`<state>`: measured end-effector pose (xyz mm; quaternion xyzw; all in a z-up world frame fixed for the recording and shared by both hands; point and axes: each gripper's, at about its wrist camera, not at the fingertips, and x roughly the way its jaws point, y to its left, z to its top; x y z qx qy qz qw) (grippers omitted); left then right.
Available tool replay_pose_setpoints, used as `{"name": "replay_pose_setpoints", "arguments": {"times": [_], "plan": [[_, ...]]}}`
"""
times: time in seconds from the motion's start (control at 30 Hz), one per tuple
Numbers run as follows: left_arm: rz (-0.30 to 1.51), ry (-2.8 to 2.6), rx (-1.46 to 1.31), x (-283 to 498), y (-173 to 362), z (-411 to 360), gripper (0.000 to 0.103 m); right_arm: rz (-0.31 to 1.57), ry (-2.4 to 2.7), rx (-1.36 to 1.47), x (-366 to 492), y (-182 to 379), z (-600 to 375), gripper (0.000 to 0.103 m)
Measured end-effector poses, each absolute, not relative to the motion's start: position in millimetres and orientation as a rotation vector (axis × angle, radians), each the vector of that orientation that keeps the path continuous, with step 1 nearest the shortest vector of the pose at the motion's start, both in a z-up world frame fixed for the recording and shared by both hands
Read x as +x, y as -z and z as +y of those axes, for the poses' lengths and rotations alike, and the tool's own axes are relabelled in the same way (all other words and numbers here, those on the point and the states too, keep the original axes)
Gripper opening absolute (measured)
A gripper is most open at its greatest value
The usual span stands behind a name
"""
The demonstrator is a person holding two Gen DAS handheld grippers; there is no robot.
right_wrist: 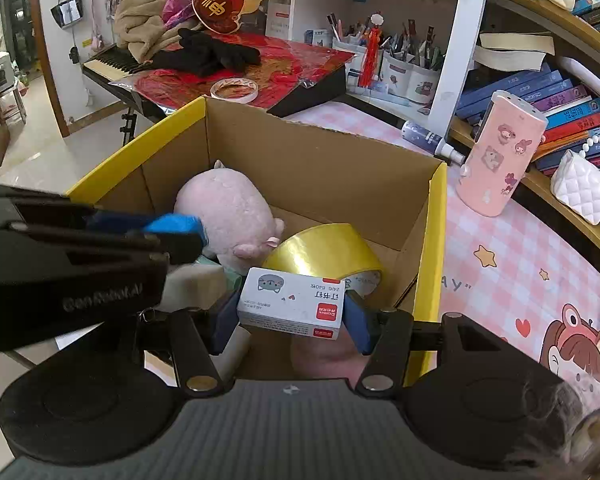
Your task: Organize objects
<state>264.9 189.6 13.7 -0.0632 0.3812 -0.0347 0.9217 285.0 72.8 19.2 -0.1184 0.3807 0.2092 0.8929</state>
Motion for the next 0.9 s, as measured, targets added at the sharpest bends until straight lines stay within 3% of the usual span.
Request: {"name": "replay_pose_setpoints", "arguments": {"times": [0.27, 0.33, 0.43, 0.73, 0.9], "plan": [[0.766, 0.071, -0.133, 263, -18, 187, 0.031, 0.789, -0.437, -0.244, 285, -19, 71, 0.055], [0.725, 0.069, -0.145, 257, -24, 187, 0.051, 0.786, -0.431, -0.246, 284, -21, 71, 0.055], [0.653, 0.082, -0.166, 244, -37, 185, 0.063, 0.746, -0.429, -0.244, 274, -28, 66, 0.057], [0.526, 0.136, -0.163, 195, -76, 159, 0.088, 0.629, -0.391, -0.181, 216, -60, 27, 0.061], [0.505, 0.164, -0.155, 164, -83, 140, 0.094, 0.576, -0.315, -0.145, 174, -75, -3, 0.067]]}}
